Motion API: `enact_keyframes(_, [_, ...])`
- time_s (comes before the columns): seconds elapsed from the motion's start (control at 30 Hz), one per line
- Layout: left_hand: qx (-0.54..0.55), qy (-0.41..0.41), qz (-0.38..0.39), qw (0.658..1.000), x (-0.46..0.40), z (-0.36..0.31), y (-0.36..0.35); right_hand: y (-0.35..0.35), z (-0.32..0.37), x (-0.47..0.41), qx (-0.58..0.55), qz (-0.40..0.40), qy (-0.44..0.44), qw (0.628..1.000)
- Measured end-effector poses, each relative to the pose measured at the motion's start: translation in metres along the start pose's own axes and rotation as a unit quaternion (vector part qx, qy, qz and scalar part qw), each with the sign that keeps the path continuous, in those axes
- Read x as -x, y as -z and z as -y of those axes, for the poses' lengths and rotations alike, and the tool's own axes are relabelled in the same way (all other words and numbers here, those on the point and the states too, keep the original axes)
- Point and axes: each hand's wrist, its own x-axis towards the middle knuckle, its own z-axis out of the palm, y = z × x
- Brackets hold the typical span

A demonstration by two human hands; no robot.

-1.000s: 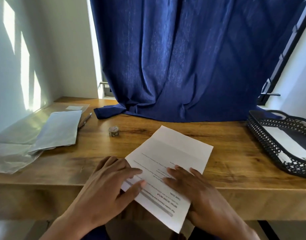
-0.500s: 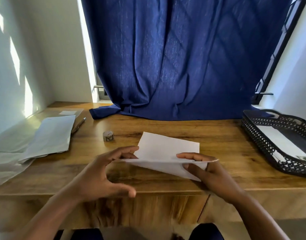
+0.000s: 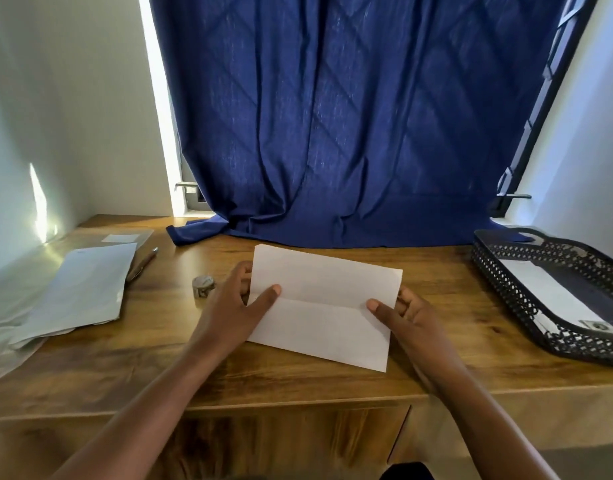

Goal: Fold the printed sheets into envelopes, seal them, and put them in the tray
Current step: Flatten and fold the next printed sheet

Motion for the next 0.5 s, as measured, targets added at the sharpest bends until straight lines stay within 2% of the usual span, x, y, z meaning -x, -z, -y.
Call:
enact_keyframes(0.1, [-0.056, 0.008, -0.025, 0.998, 0.002, 0.003, -0.008, -0.001, -0.007, -0.006, 0.086, -0.074, 0.025, 0.993])
enact_keyframes(0.2, [-0.103, -0.017, -0.021, 0.994, 0.007, 0.006, -0.011, 0.000, -0.016, -0.011, 0.105, -0.104, 0.024, 0.989])
enact_keyframes(0.33, [-0.168, -0.098, 0.039, 0.980, 0.014, 0.007, -0.013, -0.002, -0.022, -0.012, 0.182, -0.096, 0.019, 0.978])
enact_keyframes(0.43, [-0.280, -0.159, 0.103, 0.941, 0.016, 0.010, -0.015, -0.004, -0.023, -0.012, 0.264, -0.079, 0.017, 0.961])
enact_keyframes(0.5, [-0.312, -0.171, 0.138, 0.924, 0.015, 0.011, -0.016, -0.005, -0.023, -0.014, 0.316, -0.053, 0.019, 0.947])
